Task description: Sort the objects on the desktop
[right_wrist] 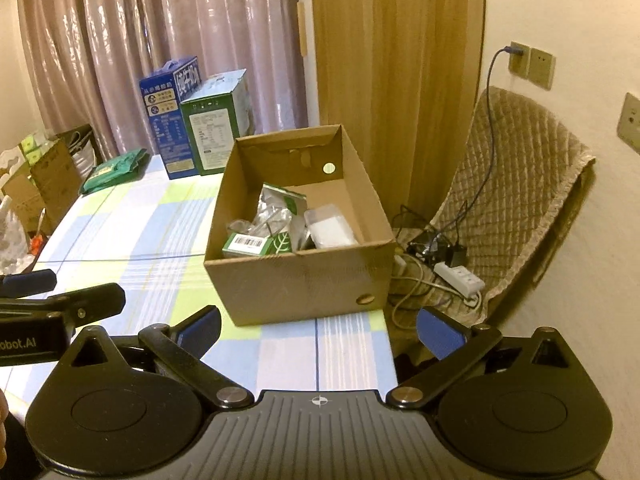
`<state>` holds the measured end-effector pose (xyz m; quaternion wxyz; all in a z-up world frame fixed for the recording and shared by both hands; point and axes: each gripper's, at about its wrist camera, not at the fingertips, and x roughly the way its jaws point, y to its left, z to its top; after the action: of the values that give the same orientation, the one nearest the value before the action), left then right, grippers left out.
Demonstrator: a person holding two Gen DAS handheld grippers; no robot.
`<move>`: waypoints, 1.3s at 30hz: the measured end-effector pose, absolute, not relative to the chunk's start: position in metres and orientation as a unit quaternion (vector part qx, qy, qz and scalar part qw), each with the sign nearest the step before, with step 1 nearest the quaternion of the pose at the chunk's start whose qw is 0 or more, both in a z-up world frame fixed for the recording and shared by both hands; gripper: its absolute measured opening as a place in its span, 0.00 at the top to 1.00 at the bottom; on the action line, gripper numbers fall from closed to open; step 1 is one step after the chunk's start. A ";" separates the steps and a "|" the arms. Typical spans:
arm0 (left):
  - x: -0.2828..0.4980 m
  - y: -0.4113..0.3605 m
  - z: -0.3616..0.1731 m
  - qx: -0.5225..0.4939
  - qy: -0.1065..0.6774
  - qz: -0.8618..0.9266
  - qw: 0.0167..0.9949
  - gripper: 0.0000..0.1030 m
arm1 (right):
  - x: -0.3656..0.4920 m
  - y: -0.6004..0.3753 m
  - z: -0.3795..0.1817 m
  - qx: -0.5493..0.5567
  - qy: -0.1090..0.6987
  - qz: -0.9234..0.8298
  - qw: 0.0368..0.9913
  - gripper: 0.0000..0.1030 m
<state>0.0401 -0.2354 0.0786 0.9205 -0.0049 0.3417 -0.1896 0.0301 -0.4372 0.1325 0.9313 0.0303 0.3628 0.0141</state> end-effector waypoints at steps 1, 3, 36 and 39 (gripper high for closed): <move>0.037 -0.233 0.079 -0.009 0.343 -0.190 0.920 0.01 | 0.026 -0.436 0.135 0.030 0.361 0.014 0.932 0.02; 0.033 -0.230 0.081 -0.013 0.347 -0.187 0.919 0.01 | 0.016 -0.431 0.140 0.027 0.354 0.015 0.935 0.02; 0.011 -0.228 0.079 -0.008 0.358 -0.182 0.916 0.01 | -0.022 -0.413 0.155 0.025 0.342 0.022 0.939 0.02; 0.011 -0.228 0.079 -0.008 0.358 -0.181 0.916 0.01 | -0.022 -0.413 0.155 0.025 0.342 0.022 0.939 0.02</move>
<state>0.0113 -0.2280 0.0789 0.9158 -0.0084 0.3582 -0.1813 -0.0222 -0.4131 0.1552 0.9390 0.0250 0.3422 0.0216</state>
